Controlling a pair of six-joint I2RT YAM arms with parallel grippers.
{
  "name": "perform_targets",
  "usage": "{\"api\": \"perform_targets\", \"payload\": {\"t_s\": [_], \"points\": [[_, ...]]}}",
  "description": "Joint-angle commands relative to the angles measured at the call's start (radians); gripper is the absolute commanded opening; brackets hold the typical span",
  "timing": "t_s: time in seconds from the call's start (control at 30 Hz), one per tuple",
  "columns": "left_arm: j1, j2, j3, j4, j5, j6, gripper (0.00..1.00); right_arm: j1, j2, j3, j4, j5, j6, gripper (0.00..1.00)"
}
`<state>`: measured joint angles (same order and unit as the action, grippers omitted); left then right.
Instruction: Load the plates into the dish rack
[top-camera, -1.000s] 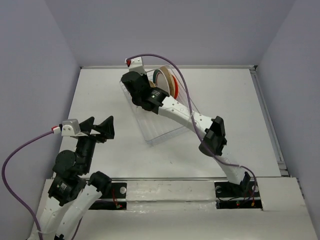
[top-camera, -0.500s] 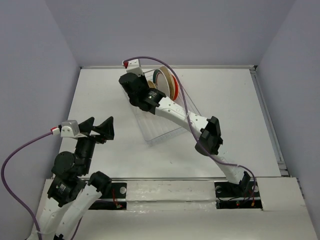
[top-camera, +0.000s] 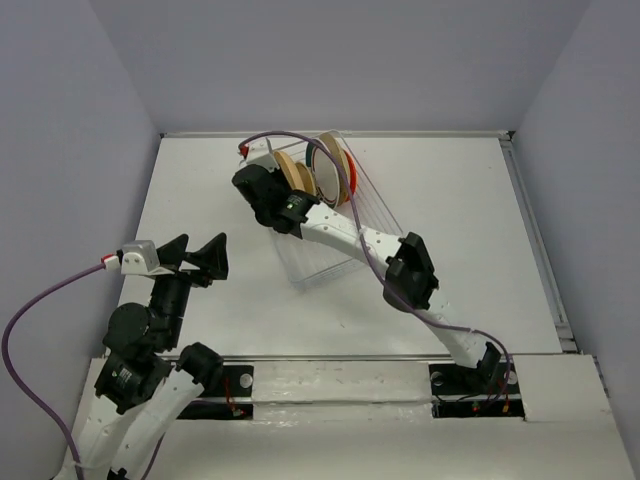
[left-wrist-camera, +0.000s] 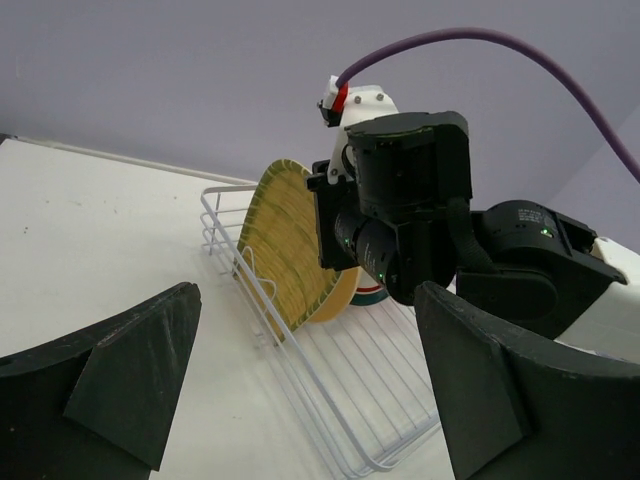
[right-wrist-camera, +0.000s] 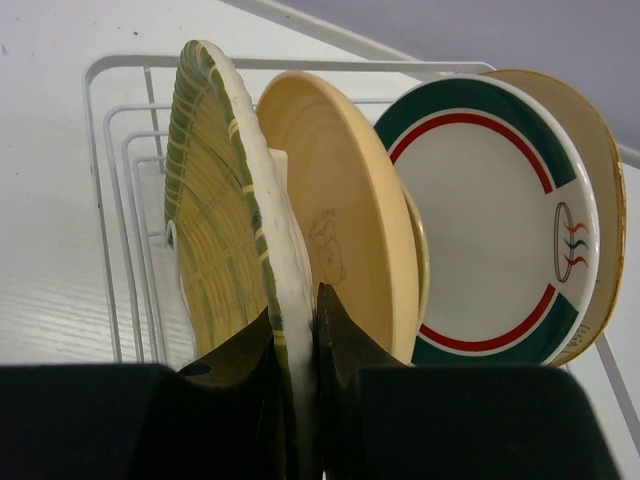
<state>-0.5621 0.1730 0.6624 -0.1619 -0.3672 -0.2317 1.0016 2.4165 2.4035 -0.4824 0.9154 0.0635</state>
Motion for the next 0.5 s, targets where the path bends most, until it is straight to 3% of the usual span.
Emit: {"api": "perform_targets", "payload": {"t_s": [0.0,0.07,0.27,0.37,0.47], "points": [[-0.005,-0.004,0.0,0.039,-0.012,0.02,0.99,0.014,0.001,-0.039,0.068,0.066,0.001,0.07],[-0.004,-0.004,0.0,0.041,-0.01,0.022,0.99,0.014,-0.002,-0.067,0.076,0.065,0.021,0.07],[-0.004,0.005,-0.001,0.042,-0.013,0.02,0.99,0.023,-0.007,-0.075,0.085,0.056,0.056,0.26],[-0.004,0.008,-0.001,0.047,-0.013,0.022,0.99,0.023,-0.042,-0.093,0.085,0.059,0.085,0.53],[-0.004,0.017,-0.003,0.05,-0.013,0.02,0.99,0.023,-0.111,-0.135,0.088,0.031,0.105,0.7]]}}
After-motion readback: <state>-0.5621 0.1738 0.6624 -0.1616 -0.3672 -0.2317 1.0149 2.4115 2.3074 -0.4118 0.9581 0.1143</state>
